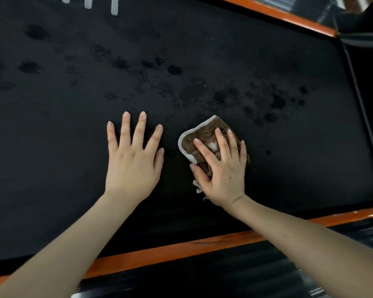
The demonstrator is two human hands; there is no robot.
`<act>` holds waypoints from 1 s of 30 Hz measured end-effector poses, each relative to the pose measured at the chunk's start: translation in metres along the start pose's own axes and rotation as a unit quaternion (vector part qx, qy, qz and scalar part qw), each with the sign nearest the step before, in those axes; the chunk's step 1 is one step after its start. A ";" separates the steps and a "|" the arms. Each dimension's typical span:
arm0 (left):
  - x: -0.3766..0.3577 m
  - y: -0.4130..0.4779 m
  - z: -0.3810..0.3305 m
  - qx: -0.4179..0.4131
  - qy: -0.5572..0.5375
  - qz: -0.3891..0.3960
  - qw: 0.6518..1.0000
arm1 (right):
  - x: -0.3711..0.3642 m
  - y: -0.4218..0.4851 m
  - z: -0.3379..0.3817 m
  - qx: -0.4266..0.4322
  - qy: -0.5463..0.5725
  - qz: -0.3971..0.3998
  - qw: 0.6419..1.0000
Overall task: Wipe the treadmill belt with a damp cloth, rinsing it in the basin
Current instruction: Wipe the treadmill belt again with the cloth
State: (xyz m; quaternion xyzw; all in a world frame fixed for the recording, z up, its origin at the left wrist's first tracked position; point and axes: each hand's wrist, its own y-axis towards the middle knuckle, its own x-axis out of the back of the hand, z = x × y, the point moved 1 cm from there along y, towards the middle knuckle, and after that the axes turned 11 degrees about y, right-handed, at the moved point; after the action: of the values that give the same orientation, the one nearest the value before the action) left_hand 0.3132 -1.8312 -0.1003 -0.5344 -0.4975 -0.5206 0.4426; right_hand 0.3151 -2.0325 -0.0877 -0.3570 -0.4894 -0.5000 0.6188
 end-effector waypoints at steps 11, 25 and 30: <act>-0.004 0.002 -0.008 0.023 0.028 -0.034 0.999 | -0.006 -0.002 -0.003 0.005 0.020 -0.044 0.999; -0.002 0.028 -0.113 0.025 0.014 -0.064 0.998 | 0.021 -0.020 -0.091 0.042 0.010 -0.075 0.996; 0.002 0.051 -0.176 -0.023 0.007 -0.047 0.999 | 0.061 -0.042 -0.204 -0.050 -0.042 -0.085 0.994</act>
State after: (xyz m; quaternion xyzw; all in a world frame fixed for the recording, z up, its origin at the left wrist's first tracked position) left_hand 0.3431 -2.0112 -0.0847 -0.5164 -0.5068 -0.5562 0.4087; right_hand 0.3265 -2.2489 -0.0852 -0.3655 -0.5180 -0.5589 0.5345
